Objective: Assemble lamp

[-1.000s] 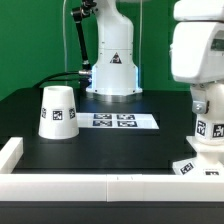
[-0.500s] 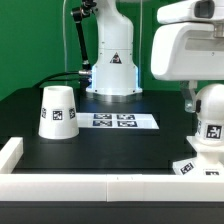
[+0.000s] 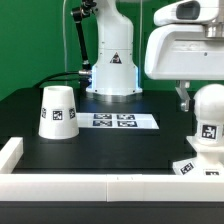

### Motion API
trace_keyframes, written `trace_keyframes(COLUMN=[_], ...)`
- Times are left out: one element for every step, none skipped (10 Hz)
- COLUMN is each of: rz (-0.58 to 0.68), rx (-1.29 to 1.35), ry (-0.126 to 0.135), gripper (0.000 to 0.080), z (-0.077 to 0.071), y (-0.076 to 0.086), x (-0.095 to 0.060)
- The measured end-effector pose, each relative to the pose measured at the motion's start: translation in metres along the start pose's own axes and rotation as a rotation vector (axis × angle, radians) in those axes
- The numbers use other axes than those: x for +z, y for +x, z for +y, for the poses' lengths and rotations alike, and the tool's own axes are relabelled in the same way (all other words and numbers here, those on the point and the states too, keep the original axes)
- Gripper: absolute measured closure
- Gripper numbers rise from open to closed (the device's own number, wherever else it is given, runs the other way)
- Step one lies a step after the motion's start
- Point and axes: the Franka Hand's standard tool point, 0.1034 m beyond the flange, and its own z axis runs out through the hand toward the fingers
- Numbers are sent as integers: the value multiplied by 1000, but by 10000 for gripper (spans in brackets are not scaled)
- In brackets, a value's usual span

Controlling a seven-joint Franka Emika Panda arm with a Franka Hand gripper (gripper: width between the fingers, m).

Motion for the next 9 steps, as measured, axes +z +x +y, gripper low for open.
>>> trace_keyframes(rz=[0,0,-3,-4,-7,-16,-34,-49,-60], rx=[40,166,267,399,521,643,731,827,917], ry=[3,8,7,2,6,17,24,37,52], gripper=[222,222,222,222,222,222,222,222,222], z=[0,1,0,-1,-1,-2,-3,-2,-2], y=[0,-1,-3,-4,-5,-5,-6,-6,-6], x=[0,0,0,-1,-1,-1,-2,-2,-2])
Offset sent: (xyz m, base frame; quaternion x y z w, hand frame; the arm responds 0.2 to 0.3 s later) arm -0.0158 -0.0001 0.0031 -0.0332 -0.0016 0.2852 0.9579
